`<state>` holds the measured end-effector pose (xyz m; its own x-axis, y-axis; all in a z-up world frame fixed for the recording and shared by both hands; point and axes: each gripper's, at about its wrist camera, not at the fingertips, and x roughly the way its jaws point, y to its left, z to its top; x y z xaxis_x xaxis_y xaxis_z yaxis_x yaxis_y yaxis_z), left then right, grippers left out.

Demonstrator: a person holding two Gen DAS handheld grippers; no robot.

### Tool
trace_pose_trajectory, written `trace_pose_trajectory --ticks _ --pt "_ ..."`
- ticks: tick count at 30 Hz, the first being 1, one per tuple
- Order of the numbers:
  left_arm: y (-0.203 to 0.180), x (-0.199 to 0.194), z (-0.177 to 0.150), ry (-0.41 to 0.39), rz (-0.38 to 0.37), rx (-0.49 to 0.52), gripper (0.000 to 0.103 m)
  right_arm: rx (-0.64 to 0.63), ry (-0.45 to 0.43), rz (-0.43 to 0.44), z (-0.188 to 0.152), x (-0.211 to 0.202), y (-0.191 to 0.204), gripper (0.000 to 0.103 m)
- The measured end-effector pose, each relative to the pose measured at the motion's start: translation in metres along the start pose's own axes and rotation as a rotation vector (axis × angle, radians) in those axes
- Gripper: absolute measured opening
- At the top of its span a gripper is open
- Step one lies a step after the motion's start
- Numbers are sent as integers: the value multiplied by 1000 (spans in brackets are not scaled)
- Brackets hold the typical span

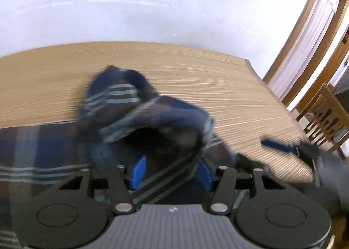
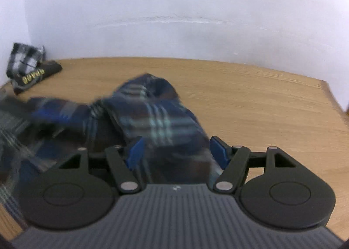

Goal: Fold clothes

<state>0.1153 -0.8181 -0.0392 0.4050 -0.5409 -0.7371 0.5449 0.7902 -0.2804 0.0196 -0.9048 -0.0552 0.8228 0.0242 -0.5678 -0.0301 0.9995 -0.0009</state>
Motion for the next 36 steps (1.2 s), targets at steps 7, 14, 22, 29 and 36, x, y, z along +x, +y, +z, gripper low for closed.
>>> trace_pose_trajectory --ticks 7,14,22,29,36 --pt "-26 55 13 65 73 20 51 2 47 88 -54 -44 6 69" --pt "-42 17 25 -34 80 101 15 47 76 128 -75 -45 7 69" --pt "-26 -90 47 -187 -19 66 14 114 36 192 -67 -48 1 69" --pt "-5 -197 25 -288 -51 73 14 249 30 525 -49 -26 20 69" --pt "44 -246 -46 -165 -10 84 15 357 120 328 -53 35 35 68"
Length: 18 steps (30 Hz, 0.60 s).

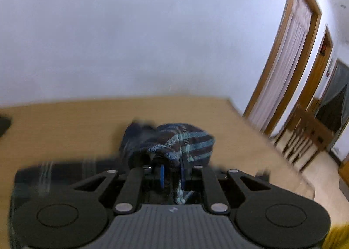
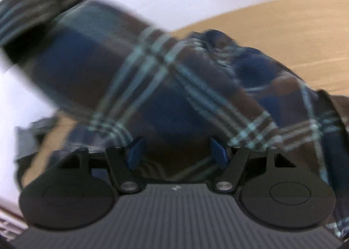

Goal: Fold clothes

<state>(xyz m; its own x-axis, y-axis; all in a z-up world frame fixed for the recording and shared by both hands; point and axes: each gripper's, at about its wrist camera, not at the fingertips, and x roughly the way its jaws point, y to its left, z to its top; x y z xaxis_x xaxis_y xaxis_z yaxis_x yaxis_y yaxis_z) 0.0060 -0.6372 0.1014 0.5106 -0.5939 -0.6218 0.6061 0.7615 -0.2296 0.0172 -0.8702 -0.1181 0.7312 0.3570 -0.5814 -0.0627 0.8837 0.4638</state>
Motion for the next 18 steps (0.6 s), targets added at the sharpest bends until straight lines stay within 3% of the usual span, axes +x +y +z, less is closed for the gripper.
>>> trace_pose_trajectory --ticks 3,8,10,13,16,18 --pt "39 5 -48 141 6 -31 17 0 1 -22 -15 -9 3 68" --pt "115 36 -119 377 -29 -195 18 -39 54 -94 -34 -28 18 69" --pt "139 32 -138 390 -46 -259 18 -28 79 -113 -33 -35 24 69" --pt "156 23 -149 342 -81 -313 22 23 94 -93 -33 -45 34 70" --pt "157 10 -152 306 -100 -306 37 59 122 4 -29 -48 52 71" --pt "155 7 -153 300 -112 -291 39 31 146 99 -27 -51 74 71"
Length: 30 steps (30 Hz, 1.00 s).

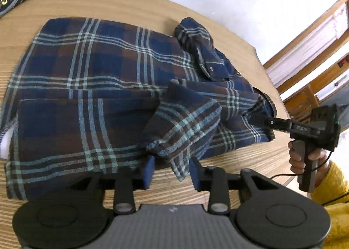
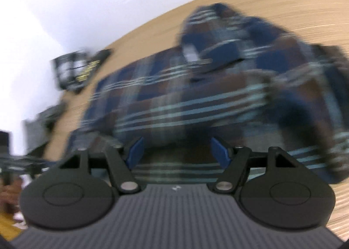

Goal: Fold clothes

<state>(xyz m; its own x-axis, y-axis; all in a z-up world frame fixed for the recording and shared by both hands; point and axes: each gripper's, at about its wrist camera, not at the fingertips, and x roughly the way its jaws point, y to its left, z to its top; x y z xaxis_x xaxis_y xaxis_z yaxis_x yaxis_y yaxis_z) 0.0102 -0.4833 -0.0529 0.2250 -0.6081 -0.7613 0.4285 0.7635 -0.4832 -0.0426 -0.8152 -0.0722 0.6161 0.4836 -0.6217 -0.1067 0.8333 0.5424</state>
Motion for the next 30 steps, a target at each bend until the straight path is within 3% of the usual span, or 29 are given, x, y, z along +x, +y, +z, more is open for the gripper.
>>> trace_pose_trajectory --ticks 2,6,10,12,13,14,15,16,18,21,24,26,27,28,30 --pt "-3 -2 -4 10 -7 21 41 -92 23 77 2 12 27 71" --pt "-7 -1 -14 27 -16 72 45 -268 82 150 15 50 66 70" --pt "-4 19 -12 9 -50 80 47 -381 275 157 31 100 90 69" --pt "-2 36 -5 18 -45 77 43 -420 352 147 28 111 97 70" --pt "-2 42 -1 29 -34 83 28 -431 364 144 25 111 99 59" --pt "-5 42 3 24 -32 98 28 -427 370 148 24 108 100 49" --pt "-9 37 7 0 -43 124 28 -397 367 146 24 102 99 32" --pt "-14 27 12 -36 -52 161 28 -336 333 138 29 94 98 29" --pt "-29 -3 27 -130 -75 253 29 -199 211 163 42 70 96 28" --pt "-44 -41 49 -241 -93 348 42 -66 -28 226 54 12 99 27" --pt "-46 -53 58 -256 -30 430 48 -33 -179 198 41 -19 112 30" --pt "-31 -40 55 -188 58 434 49 -20 -147 167 23 -4 117 35" --pt "-22 -31 53 -145 106 426 48 -15 -117 150 13 6 119 45" --pt "-11 -22 49 -99 139 406 48 -7 -51 125 5 23 120 56" --pt "15 -6 40 -13 163 320 45 -4 107 74 -10 61 117 57"
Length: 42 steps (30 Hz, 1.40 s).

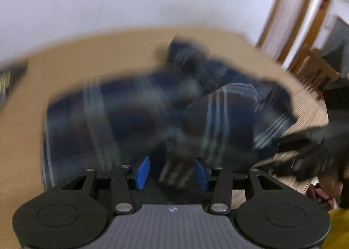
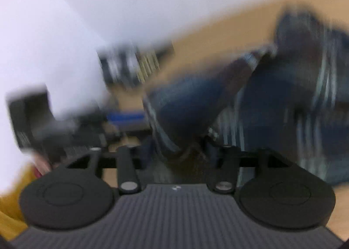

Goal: Fold clothes

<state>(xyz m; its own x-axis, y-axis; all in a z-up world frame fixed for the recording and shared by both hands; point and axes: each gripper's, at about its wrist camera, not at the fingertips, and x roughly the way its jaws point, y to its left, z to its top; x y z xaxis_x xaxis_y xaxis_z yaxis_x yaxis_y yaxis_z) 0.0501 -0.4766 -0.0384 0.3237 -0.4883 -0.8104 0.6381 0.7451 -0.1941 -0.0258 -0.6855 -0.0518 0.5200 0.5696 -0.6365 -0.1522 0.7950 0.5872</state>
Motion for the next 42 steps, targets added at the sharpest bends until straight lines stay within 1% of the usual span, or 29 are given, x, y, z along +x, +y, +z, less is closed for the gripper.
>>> trace_pose_trajectory --ticks 2,3,4,6,8,10,12,13,15,18,19,20,21,22,24,25,26,27,28,29,30,31,32,34,36,38,39,40,42 --pt "10 9 -15 51 18 -43 45 32 123 -42 -9 23 -5 57" --pt "12 9 -20 54 29 -51 45 51 182 -62 -14 33 -8 57" --pt "13 8 -25 53 35 -60 47 46 191 -65 -14 31 -9 57" --pt "13 3 -34 40 21 -87 48 8 156 -50 -11 13 -12 56" --pt "12 -1 -40 30 11 -104 50 -20 117 -52 -7 -1 -15 59" --pt "11 -1 -43 25 7 -116 51 -28 69 -86 -2 -12 -21 74" --pt "9 2 -47 29 6 -126 52 -49 60 -79 -1 -5 -21 74" --pt "9 3 -48 33 7 -131 52 -92 75 -65 -1 7 -15 74" --pt "10 2 -51 41 17 -137 52 -201 109 -43 -6 32 0 73" --pt "13 -2 -54 36 37 -148 52 -411 125 -100 -16 71 24 73" --pt "14 -6 -54 27 48 -151 52 -430 132 -105 -15 79 28 56" --pt "16 -11 -53 14 60 -152 52 -421 141 -100 -12 84 30 40" --pt "17 -17 -53 -3 75 -153 52 -353 126 -66 -4 85 31 31" --pt "19 -24 -52 -21 90 -155 53 -230 61 24 8 76 29 30" --pt "24 -35 -51 -57 114 -176 56 8 -107 241 26 53 25 30" --pt "27 -39 -50 -70 125 -185 57 96 -178 309 31 44 24 31" --pt "29 -42 -51 -79 136 -190 58 137 -212 337 34 41 26 31" --pt "31 -44 -51 -83 147 -196 58 117 -187 328 33 47 30 35" --pt "33 -45 -51 -82 159 -200 58 74 -141 306 31 56 35 42" --pt "34 -45 -51 -80 168 -206 58 15 -68 258 26 68 41 46" --pt "36 -44 -52 -75 168 -212 58 -54 30 186 17 84 47 49" --pt "36 -42 -53 -70 166 -217 58 -124 130 112 5 101 52 49" --pt "36 -40 -53 -62 165 -217 58 -175 197 65 -5 111 54 49" --pt "33 -36 -53 -50 166 -203 58 -233 250 19 -18 110 54 49" --pt "27 -33 -51 -42 158 -177 58 -253 239 11 -18 89 48 47" --pt "18 -30 -50 -39 129 -156 58 -216 151 -17 -9 53 31 47" --pt "12 -27 -48 -36 118 -145 58 -173 88 -50 -5 29 16 50" --pt "5 -25 -47 -33 113 -130 58 -118 28 -99 -2 8 -3 58" --pt "-13 -19 -46 -32 119 -69 58 35 -87 -243 1 -27 -42 66"
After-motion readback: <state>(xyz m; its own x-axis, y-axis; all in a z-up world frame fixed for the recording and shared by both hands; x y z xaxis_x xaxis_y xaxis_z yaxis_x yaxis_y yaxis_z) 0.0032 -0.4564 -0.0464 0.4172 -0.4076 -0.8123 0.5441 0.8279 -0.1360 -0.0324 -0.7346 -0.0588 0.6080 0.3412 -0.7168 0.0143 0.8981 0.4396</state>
